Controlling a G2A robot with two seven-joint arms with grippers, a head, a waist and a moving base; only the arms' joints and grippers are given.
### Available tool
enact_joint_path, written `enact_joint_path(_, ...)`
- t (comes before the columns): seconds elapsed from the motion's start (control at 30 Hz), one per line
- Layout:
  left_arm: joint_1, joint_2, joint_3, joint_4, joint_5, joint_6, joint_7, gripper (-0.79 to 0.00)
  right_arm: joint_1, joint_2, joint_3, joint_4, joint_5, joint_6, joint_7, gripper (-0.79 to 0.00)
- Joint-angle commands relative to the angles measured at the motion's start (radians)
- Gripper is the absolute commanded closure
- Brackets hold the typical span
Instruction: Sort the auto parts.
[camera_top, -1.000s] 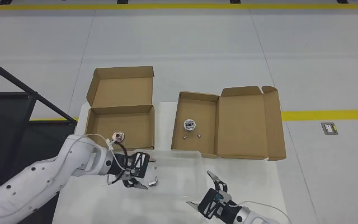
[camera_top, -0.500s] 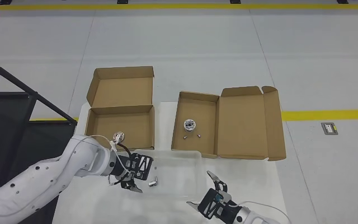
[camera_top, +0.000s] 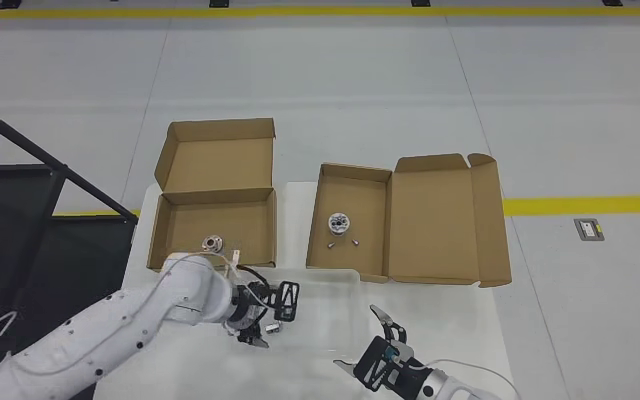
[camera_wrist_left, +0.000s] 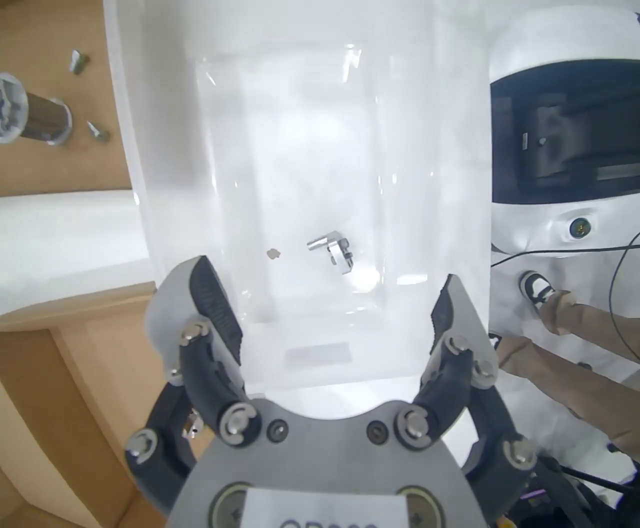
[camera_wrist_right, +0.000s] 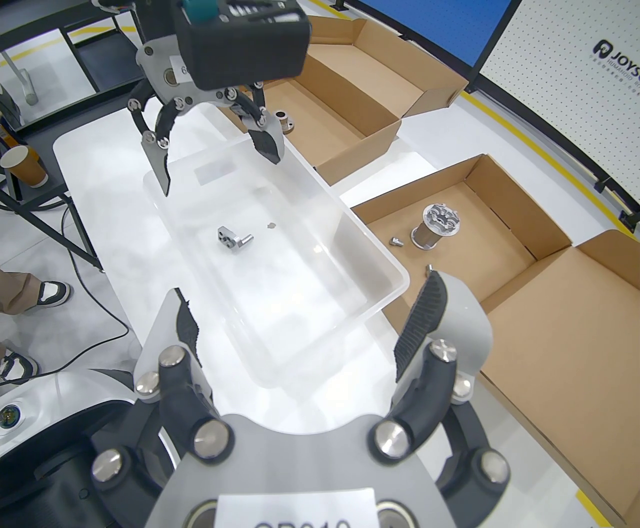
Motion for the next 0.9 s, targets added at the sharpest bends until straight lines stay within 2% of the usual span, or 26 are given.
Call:
enact_joint_path(0.0, -0.008, -0.037, 0.017, 0.012, -0.065, 0.027, -0.089, -0.754, 0.000, 0.000, 0.000, 0.000, 0.000, 0.000, 0.000, -0.785)
enact_joint_path(0.07, -0.017, -0.069, 0.035, 0.035, -0.070, 0.057, -0.173, -0.677, 0.000, 0.000, 0.000, 0.000, 0.000, 0.000, 0.000, -0.785)
enact_joint_path(0.13, -0.020, -0.099, 0.048, 0.054, -0.103, 0.064, -0.210, -0.594, 0.000, 0.000, 0.000, 0.000, 0.000, 0.000, 0.000, -0.785)
enact_joint_path(0.2, -0.021, -0.124, 0.058, 0.086, -0.123, 0.073, -0.240, -0.551, 0.000, 0.000, 0.000, 0.000, 0.000, 0.000, 0.000, -0.785)
enact_joint_path(0.37, -0.019, -0.172, 0.064, 0.150, -0.170, 0.086, -0.278, -0.539, 0.000, 0.000, 0.000, 0.000, 0.000, 0.000, 0.000, -0.785)
enact_joint_path(0.4, -0.016, -0.179, 0.064, 0.158, -0.172, 0.085, -0.286, -0.508, 0.000, 0.000, 0.000, 0.000, 0.000, 0.000, 0.000, -0.785)
enact_joint_path(0.43, -0.013, -0.186, 0.064, 0.167, -0.169, 0.089, -0.299, -0.434, 0.000, 0.000, 0.000, 0.000, 0.000, 0.000, 0.000, -0.785)
enact_joint_path(0.47, -0.009, -0.192, 0.064, 0.174, -0.167, 0.094, -0.312, -0.397, 0.000, 0.000, 0.000, 0.000, 0.000, 0.000, 0.000, -0.785)
enact_joint_path(0.63, 0.007, -0.214, 0.063, 0.215, -0.166, 0.125, -0.333, -0.379, 0.000, 0.000, 0.000, 0.000, 0.000, 0.000, 0.000, -0.785)
enact_joint_path(0.87, 0.035, -0.227, 0.051, 0.252, -0.138, 0.133, -0.306, -0.363, 0.000, 0.000, 0.000, 0.000, 0.000, 0.000, 0.000, -0.785)
